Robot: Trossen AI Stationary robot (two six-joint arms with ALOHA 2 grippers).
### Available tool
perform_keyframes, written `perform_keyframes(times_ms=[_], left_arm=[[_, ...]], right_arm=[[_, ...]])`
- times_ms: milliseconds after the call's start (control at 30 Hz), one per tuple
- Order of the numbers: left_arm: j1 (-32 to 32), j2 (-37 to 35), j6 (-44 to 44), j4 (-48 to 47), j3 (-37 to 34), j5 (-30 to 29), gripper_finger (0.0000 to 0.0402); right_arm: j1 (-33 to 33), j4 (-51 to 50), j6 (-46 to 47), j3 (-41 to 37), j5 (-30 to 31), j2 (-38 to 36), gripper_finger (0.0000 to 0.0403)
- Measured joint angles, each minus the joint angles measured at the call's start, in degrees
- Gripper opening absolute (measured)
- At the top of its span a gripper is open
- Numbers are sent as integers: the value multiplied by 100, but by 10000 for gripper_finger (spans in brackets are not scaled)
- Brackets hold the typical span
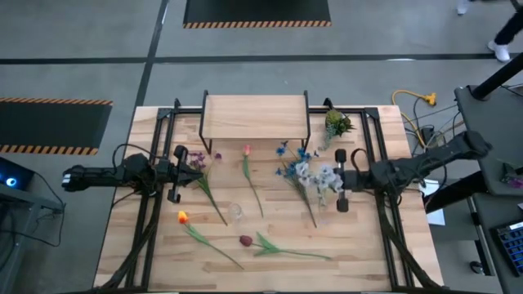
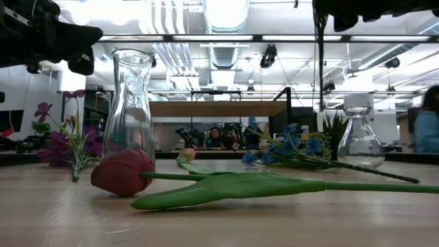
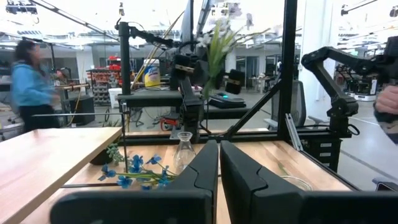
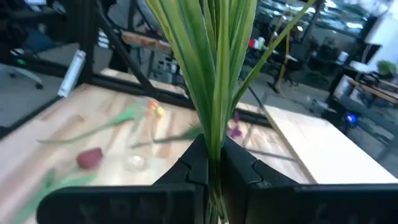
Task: Pick and place flowers into a vace then onto a shelf
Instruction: Put the white flowers into the right crystal vase
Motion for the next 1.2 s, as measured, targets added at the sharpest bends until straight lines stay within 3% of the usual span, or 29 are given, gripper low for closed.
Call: perform_keyframes(times_ms=[200, 400, 933, 1200], left_arm=[[0, -2, 0, 7, 0, 0, 0], [0, -4, -2, 9, 0, 0, 0], [-2, -4, 42, 122, 0, -2, 0], [-2, -4, 46, 169, 0, -2, 0]], right_arm=[[-133, -503, 193, -51, 94, -929, 13], [-133, -834, 349, -126, 1203, -1494, 13], [-127, -1681, 730, -52, 1377, -2173, 13], [-127, -2721, 1384, 264, 1369, -2265, 13]])
